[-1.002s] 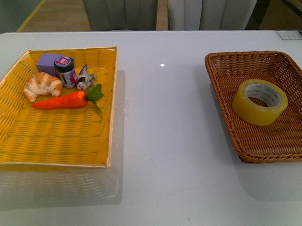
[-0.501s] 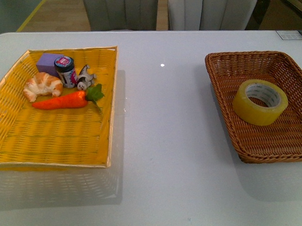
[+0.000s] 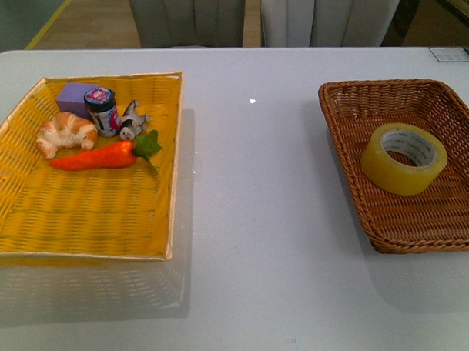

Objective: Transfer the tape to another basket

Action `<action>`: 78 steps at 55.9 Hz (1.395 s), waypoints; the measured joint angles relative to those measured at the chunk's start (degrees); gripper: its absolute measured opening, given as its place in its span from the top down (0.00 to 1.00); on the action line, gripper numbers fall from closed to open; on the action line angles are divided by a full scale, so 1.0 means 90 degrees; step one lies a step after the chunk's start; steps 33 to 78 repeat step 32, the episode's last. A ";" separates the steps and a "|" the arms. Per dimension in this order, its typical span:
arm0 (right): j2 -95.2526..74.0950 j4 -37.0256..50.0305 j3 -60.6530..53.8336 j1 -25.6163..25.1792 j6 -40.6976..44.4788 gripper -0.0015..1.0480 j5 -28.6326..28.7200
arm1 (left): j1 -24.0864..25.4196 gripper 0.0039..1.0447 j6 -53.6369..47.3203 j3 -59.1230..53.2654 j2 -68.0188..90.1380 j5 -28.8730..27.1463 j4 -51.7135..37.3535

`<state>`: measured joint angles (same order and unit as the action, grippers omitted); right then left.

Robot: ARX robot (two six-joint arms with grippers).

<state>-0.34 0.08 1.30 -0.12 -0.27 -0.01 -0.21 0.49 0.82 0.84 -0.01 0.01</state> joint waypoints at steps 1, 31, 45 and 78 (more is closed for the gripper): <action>0.0000 0.0000 0.0000 0.0000 0.0000 0.09 0.0000 | 0.0000 0.08 0.0000 0.0000 0.0000 0.0000 0.0000; 0.0000 0.0002 0.0000 0.0000 0.0000 0.09 0.0000 | 0.0000 0.08 0.0000 0.0000 0.0002 0.0000 0.0000; 0.0000 0.0002 0.0000 0.0000 0.0000 0.09 0.0000 | 0.0000 0.08 0.0000 0.0000 0.0000 0.0000 0.0000; 0.0000 0.0002 0.0000 0.0000 0.0000 0.09 0.0000 | 0.0000 0.08 0.0000 0.0000 0.0000 0.0000 0.0000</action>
